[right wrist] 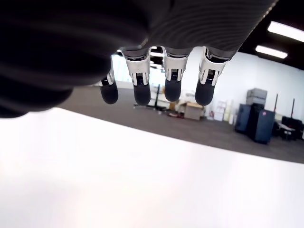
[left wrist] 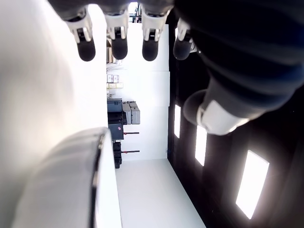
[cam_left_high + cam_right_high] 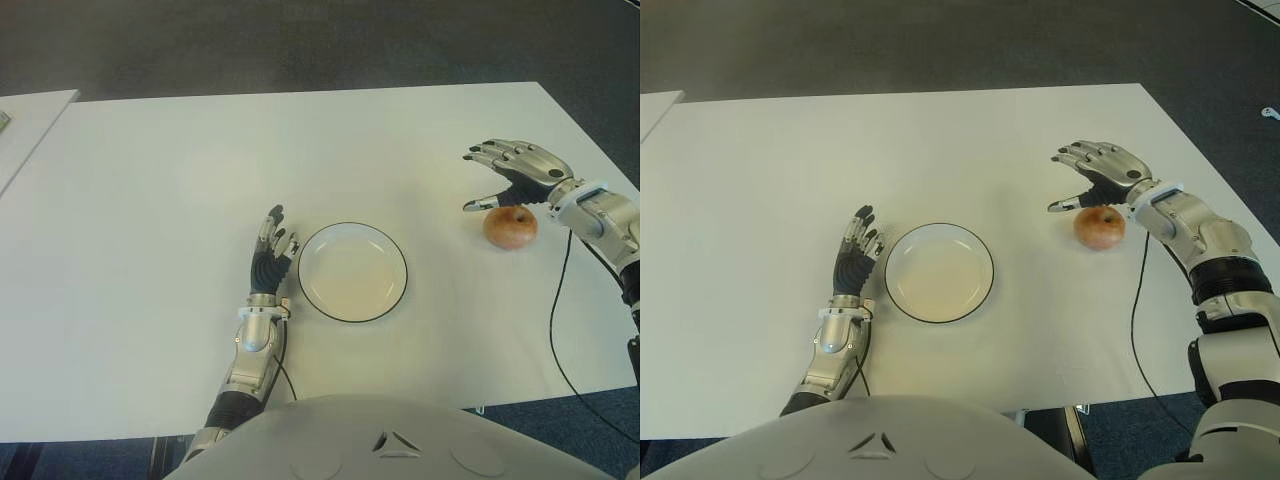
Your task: Put the apples into the plate.
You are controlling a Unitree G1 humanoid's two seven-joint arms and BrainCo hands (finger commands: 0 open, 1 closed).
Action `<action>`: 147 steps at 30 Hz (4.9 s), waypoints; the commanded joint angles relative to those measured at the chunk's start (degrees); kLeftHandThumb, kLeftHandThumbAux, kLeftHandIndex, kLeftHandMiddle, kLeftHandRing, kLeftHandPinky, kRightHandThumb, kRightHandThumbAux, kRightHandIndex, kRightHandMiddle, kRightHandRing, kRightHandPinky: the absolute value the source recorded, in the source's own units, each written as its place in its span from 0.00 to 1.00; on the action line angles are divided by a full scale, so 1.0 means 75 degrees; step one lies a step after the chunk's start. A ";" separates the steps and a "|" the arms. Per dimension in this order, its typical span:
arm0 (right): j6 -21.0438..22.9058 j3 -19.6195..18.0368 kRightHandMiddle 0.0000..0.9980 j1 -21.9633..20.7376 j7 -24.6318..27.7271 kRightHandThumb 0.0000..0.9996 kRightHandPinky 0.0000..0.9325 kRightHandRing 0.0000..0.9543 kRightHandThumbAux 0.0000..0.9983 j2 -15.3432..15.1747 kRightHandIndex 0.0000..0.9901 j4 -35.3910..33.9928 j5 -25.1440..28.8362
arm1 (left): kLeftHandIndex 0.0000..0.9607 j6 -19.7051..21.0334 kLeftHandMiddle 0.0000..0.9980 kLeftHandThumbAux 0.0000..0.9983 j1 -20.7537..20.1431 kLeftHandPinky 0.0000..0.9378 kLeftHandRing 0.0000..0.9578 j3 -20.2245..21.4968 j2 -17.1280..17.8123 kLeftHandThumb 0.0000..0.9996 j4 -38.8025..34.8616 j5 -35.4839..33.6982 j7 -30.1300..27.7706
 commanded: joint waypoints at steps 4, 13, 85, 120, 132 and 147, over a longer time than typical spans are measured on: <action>-0.0209 0.0131 0.00 0.0307 -0.0220 0.20 0.00 0.00 0.17 -0.0136 0.00 0.0218 0.0039 | 0.00 -0.0142 0.00 0.59 0.0494 0.00 0.00 0.0123 0.0073 0.00 0.1264 0.0135 0.0002; -0.0165 0.0117 0.00 0.0398 -0.0193 0.20 0.00 0.00 0.18 -0.0058 0.00 0.0424 0.0164 | 0.00 -0.0149 0.01 0.61 0.0525 0.00 0.00 0.0144 0.0080 0.00 0.1255 -0.0001 -0.0097; 0.1067 0.1260 0.00 -0.0600 -0.1764 0.24 0.00 0.00 0.40 0.2055 0.00 0.4312 0.0591 | 0.00 -0.0116 0.00 0.71 0.0667 0.00 0.00 0.0168 0.0386 0.00 0.0954 0.0029 -0.0247; 0.1298 0.1424 0.00 0.0225 -0.1816 0.21 0.00 0.00 0.38 0.1681 0.00 0.4543 0.0994 | 0.00 -0.0268 0.00 0.67 0.0751 0.00 0.00 0.0186 0.0321 0.00 0.0861 0.0119 -0.0211; 0.1196 0.1383 0.00 0.0401 -0.1871 0.24 0.00 0.00 0.37 0.1487 0.00 0.4477 0.1105 | 0.00 -0.0303 0.00 0.67 0.0750 0.00 0.00 0.0180 0.0296 0.00 0.0897 0.0054 -0.0268; 0.0949 0.1439 0.00 0.0501 -0.1950 0.24 0.00 0.00 0.38 0.1361 0.00 0.4406 0.1149 | 0.00 -0.0321 0.00 0.65 0.0771 0.00 0.00 0.0185 0.0238 0.00 0.0862 -0.0142 -0.0423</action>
